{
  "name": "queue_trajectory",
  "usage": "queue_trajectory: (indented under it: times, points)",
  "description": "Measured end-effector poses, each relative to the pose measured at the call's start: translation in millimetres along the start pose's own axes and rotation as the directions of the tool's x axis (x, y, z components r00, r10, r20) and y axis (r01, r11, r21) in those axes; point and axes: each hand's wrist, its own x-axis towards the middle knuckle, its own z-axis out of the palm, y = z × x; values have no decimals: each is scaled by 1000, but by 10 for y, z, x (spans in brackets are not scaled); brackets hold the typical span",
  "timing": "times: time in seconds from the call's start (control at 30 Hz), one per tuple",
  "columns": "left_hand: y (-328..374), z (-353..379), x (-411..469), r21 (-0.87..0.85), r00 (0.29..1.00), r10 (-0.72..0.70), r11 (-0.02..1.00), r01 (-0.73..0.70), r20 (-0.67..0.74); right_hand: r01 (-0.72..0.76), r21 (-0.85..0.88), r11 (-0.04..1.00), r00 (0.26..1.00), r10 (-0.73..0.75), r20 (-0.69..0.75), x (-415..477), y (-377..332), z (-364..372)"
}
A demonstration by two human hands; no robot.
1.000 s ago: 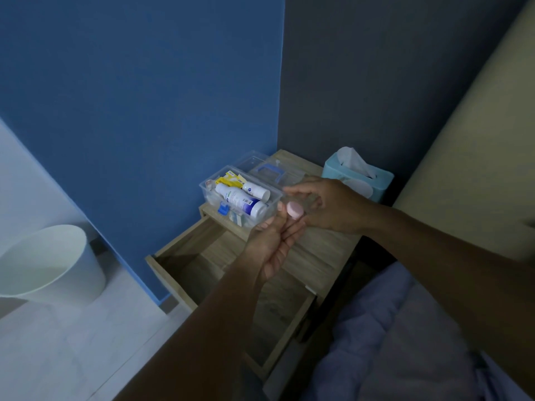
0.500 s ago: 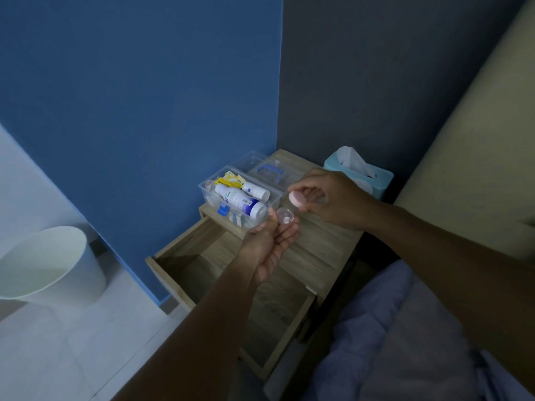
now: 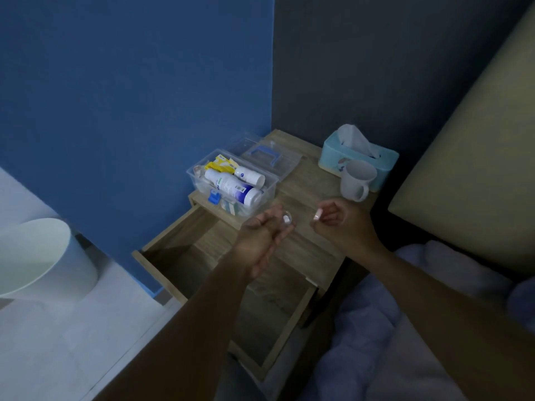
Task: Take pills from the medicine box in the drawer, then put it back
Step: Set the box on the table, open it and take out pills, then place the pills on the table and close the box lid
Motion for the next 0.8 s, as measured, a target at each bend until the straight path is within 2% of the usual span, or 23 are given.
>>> queue_trajectory:
  times: [0.1, 0.17, 0.23, 0.43, 0.5, 0.57, 0.6, 0.7, 0.8]
  points:
    - [-98, -78, 129, 213, 997, 64, 975, -55, -35, -97, 48, 994, 993, 100, -67, -53, 307, 115]
    - [-151, -141, 236, 388, 989, 127, 917, -87, -79, -122, 31, 992, 986, 124, -108, -69, 503, 183]
    - [-206, -197, 349, 478, 983, 159, 873, -99, -87, -126, 2, 992, 982, 125, -140, -81, 675, 232]
    - [-405, -276, 631, 725, 978, 205, 669, -165, 33, -80, -86, 993, 979, 62, -197, -172, 1021, 365]
    - [-481, -307, 741, 836, 971, 219, 514, -195, 92, -12, -174, 985, 972, -29, -233, -195, 1084, 400]
    - [-577, -351, 858, 935, 950, 260, 258, -242, 175, 57, -267, 962, 959, -127, -252, -191, 1112, 436]
    - [-617, -366, 903, 949, 937, 286, 177, -259, 202, 82, -303, 950, 949, -167, -268, -182, 1117, 460]
    - [-716, -390, 1004, 955, 911, 340, 94, -280, 233, 131, -379, 916, 914, -259, -311, -170, 1136, 554]
    - [-826, -409, 1046, 955, 885, 359, -99, -281, 298, 108, -398, 911, 917, -246, -314, -171, 1183, 580]
